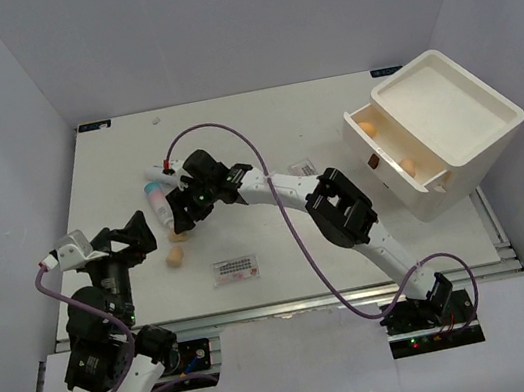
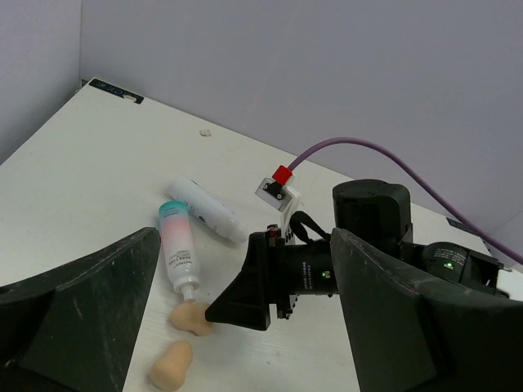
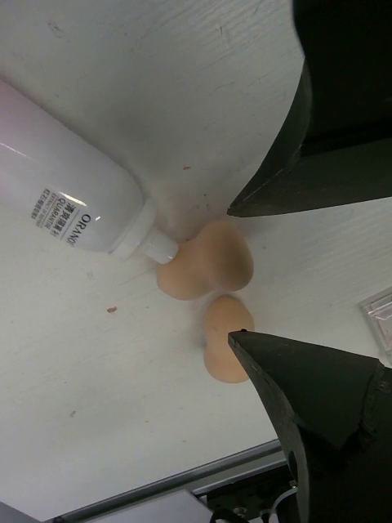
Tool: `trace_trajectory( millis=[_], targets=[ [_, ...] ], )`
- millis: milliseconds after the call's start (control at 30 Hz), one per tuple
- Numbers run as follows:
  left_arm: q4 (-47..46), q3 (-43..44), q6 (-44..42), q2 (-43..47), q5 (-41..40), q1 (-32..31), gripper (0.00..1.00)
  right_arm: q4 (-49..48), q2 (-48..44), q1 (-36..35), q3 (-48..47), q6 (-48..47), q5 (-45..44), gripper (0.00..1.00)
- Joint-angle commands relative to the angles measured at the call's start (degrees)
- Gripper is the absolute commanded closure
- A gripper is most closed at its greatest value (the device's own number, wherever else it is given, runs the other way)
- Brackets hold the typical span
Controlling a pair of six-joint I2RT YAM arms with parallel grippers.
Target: Organize the makeup
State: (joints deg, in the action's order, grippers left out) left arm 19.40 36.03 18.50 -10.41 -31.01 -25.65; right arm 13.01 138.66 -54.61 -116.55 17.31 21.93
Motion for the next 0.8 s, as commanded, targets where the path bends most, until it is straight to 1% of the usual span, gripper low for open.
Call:
trace_trajectory(
  millis=[0,200,300,367,467,633,767],
  targets=[
    [0.06,-0.17,-0.22,-1.24,0.82,0.07,0.04,-4.27,1.75,-0.60,-3.21,4.99,-1.65,0.36],
    [-0.15,-0.27,-0.40,-1.38,1.30,0.07,0.04,-3.95,3.21,-1.30,-3.04,5.45,-3.87,0.38],
    [-0.15,-0.26,-0.40,-1.37,1.32,0.14,0.04,-3.78,3.29,-1.49,-2.34,5.44,-4.07,0.41],
    [-0.15,-0.26,-0.40,-1.40,1.42,0.07,0.04,-3.78,3.20,-1.55,-1.63,5.69,-3.68,0.45],
    [-0.23,-0.26,-0.40,-1.37,1.47,0.07,0.04,-3.86,2.94,-1.56,-1.15,5.97,-3.08,0.54],
    [-0.24,-0.26,-0.34,-1.46,1.65,0.07,0.04,-4.19,2.76,-1.56,0.07,6.89,-1.81,0.65],
    [-0.16,-0.35,-0.40,-1.54,1.56,0.07,0.04,-4.39,3.01,-1.56,0.52,7.21,-1.01,0.72]
  ],
)
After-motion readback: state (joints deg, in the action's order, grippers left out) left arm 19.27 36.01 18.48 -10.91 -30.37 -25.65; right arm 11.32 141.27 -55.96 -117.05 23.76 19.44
